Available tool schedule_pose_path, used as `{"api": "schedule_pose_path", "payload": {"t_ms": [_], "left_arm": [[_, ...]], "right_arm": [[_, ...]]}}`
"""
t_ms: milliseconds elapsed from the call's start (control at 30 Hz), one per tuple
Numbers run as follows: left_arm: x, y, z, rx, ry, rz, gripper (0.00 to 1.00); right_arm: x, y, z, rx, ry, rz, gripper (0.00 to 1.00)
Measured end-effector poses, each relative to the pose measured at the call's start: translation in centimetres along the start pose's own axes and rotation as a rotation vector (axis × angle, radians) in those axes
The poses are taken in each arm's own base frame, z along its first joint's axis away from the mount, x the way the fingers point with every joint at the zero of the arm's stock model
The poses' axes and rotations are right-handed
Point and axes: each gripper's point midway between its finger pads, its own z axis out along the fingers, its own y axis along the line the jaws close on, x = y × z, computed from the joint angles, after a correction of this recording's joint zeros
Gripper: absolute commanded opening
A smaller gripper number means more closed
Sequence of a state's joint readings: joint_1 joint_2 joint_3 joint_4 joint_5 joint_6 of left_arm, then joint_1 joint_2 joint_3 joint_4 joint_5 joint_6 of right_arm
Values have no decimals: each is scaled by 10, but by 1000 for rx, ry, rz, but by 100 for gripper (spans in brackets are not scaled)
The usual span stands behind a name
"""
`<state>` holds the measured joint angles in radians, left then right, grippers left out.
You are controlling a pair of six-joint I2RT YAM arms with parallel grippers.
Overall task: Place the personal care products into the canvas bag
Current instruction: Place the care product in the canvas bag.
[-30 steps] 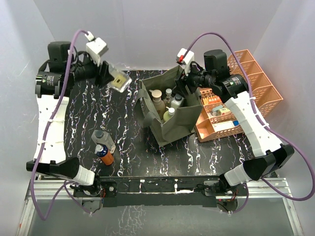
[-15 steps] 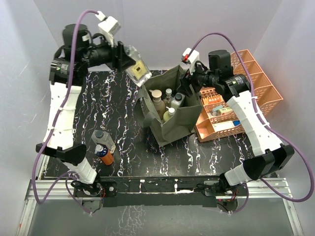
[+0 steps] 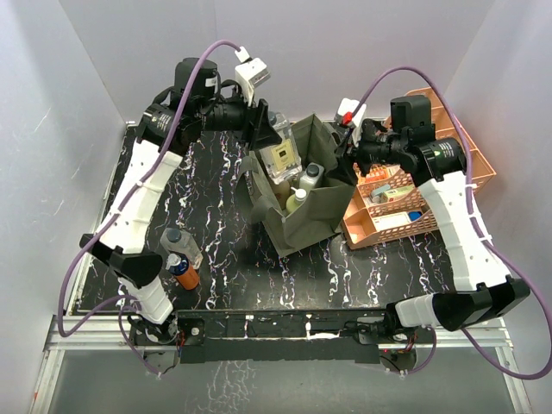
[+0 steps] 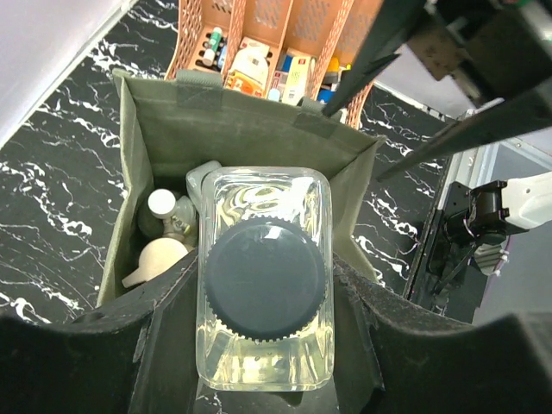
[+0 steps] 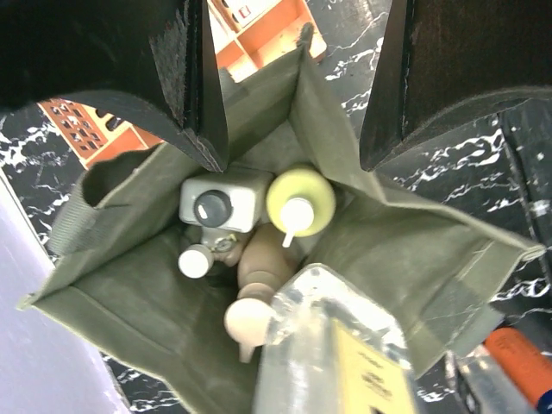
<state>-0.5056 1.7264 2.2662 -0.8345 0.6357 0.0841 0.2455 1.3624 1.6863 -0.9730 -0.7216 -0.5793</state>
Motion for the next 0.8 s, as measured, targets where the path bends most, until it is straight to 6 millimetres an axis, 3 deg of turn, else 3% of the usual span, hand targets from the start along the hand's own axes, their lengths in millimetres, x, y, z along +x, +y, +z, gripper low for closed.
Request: {"api": "schedule_pose_path", "payload": {"t_ms": [167, 400, 533, 700, 800], "left_arm": [[20, 8, 11, -1, 47, -39, 0], [27, 12, 18, 7, 62, -51, 0], [28, 10, 19, 25, 59, -43, 0], [40, 10, 26, 51, 80, -58, 0], [45, 9, 29, 72, 86, -62, 0]], "right_arm": [[6, 26, 3, -99, 18, -37, 64], [37, 58, 26, -210, 92, -29, 59], [44, 64, 32, -231, 111, -24, 43], [45, 67, 34, -245, 96, -27, 15], [55, 75, 36, -274, 103, -6, 11]]}}
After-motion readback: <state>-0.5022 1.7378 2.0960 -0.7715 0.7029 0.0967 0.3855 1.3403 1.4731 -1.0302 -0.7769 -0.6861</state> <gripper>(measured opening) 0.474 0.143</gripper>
